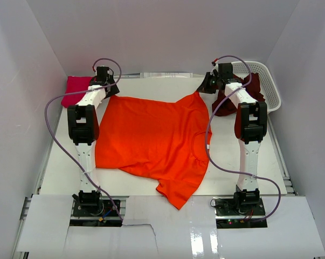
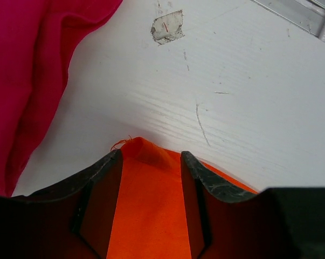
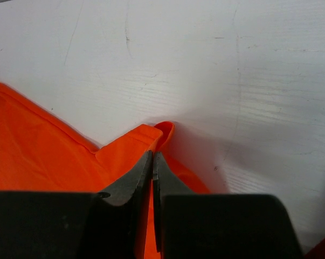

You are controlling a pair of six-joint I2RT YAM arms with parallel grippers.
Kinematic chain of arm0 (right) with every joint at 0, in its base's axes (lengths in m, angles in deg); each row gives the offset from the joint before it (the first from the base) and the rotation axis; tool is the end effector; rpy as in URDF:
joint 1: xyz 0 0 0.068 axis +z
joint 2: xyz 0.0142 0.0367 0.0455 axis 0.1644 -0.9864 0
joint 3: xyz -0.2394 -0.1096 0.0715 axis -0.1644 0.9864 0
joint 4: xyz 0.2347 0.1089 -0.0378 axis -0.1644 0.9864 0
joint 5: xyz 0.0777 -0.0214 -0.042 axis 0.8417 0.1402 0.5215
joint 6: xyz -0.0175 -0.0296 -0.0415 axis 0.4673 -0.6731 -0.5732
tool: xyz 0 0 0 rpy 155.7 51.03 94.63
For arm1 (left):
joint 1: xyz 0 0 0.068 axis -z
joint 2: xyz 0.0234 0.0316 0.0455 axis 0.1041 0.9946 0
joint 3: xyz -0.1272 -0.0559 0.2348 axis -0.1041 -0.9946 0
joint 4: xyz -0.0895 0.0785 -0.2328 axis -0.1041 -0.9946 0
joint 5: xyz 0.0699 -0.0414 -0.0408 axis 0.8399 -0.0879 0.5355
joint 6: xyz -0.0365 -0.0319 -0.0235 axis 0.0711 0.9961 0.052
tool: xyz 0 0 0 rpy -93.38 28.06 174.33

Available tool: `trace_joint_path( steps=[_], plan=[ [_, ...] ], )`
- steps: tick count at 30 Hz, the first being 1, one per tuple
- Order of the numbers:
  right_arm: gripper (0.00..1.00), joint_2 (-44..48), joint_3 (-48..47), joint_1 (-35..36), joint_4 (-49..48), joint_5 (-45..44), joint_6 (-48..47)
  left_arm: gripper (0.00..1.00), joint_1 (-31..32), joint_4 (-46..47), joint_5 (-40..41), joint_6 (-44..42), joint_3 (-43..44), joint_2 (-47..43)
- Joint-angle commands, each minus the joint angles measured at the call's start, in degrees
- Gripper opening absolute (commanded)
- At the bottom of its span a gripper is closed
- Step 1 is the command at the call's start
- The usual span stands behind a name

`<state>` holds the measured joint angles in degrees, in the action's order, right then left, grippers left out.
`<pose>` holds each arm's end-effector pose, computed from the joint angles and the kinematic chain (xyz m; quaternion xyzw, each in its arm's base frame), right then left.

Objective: Fold and stack the t-shirts
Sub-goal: Grap the side of the flattened tshirt furthest away from the robot with both arms

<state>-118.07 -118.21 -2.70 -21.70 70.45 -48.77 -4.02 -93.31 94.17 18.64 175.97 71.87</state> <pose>0.5324 0.0770 0.2031 0.0144 0.8807 0.2730 0.3868 0.5297 -0.0134 0.1841 -0.1935 0.9077 -0.0182 0.3719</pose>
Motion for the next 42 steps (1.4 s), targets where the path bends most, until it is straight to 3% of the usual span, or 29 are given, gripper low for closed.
trace_joint_path(
  steps=[1,7,16,17,20,21,22,31,42],
  plan=[
    [0.08,0.9,0.4,-0.3,-1.8,0.9,-0.8,0.57,-0.5,0.4,-2.1,0.9,1.6,0.2],
    [0.08,1.0,0.6,-0.3,-1.7,0.6,-0.9,0.47,-0.9,0.8,-3.6,1.3,1.1,0.3],
    [0.08,1.0,0.6,-0.4,-1.8,0.9,-0.9,0.44,-1.5,1.0,-5.4,2.4,-0.1,0.9],
    [0.08,0.9,0.6,-0.4,-1.8,1.1,-0.9,0.33,-1.6,1.0,-5.9,2.7,0.0,1.1],
    [0.08,0.6,0.4,-0.7,-1.6,1.8,-0.9,0.20,-1.9,0.9,-7.3,3.7,0.3,2.2],
    [0.08,0.6,0.5,-0.8,-1.5,1.9,-0.9,0.03,-1.9,0.6,-7.6,4.0,0.8,2.5],
    [0.08,0.8,0.7,-0.8,-1.4,2.0,-1.0,0.00,-2.3,0.3,-9.7,4.1,1.4,3.4],
    [0.08,5.9,4.7,-1.8,-1.1,4.2,-2.1,0.00,-6.6,-0.7,-11.0,6.7,2.6,2.5],
    [0.08,15.7,16.0,-1.7,-5.6,8.5,-2.2,0.00,-7.1,0.0,-14.3,7.9,1.9,-0.3]
  ],
)
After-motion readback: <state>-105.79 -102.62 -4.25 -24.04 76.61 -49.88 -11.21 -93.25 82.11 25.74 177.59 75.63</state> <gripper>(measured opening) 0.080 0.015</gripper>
